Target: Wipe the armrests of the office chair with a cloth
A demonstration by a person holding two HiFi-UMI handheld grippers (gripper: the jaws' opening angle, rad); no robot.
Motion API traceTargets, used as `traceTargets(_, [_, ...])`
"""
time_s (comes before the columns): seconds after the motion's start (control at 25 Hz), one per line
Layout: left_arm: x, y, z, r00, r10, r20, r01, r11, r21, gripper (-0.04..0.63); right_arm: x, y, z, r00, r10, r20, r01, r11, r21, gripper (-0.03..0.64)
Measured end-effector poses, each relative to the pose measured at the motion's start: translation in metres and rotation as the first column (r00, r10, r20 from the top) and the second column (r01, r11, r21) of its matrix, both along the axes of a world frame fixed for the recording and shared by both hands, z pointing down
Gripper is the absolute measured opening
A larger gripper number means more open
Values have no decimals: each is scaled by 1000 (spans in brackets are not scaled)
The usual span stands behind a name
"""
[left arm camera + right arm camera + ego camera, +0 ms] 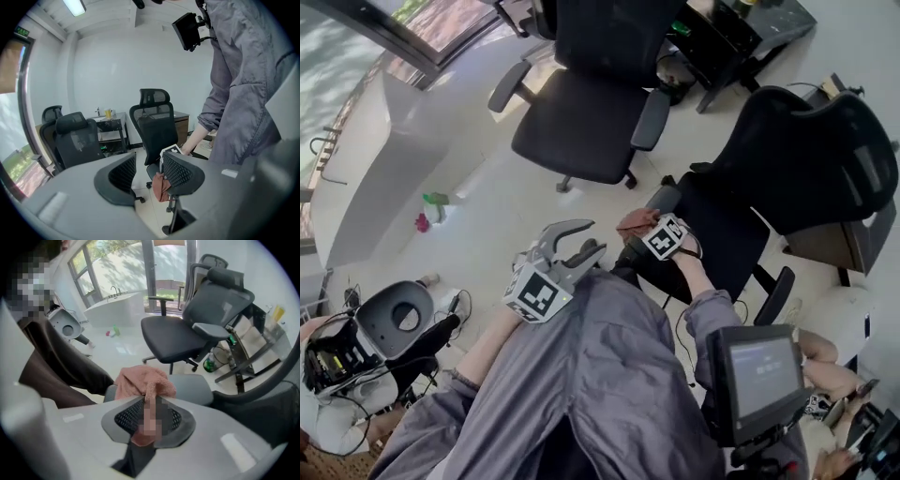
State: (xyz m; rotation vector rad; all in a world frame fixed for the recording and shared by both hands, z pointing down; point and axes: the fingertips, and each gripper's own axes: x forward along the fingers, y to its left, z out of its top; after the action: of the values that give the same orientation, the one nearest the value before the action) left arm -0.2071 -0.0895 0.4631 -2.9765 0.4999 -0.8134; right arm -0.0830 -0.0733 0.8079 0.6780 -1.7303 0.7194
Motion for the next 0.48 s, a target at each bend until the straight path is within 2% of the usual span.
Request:
traceTargets(0.12, [-6, 4, 8, 998, -57, 18, 58, 998, -32, 204, 24, -44, -7, 996, -12, -83, 21, 993, 114, 64])
traceTargets(0.32, [2, -1, 10, 997, -72, 23, 72, 997, -16, 204, 67, -88, -6, 973, -26, -228, 81, 969, 235, 64])
traceTargets(0.48, [-2, -1, 15, 996, -90, 28, 90, 996, -23, 204, 80, -110, -13, 955, 26, -294, 67, 951, 302, 63])
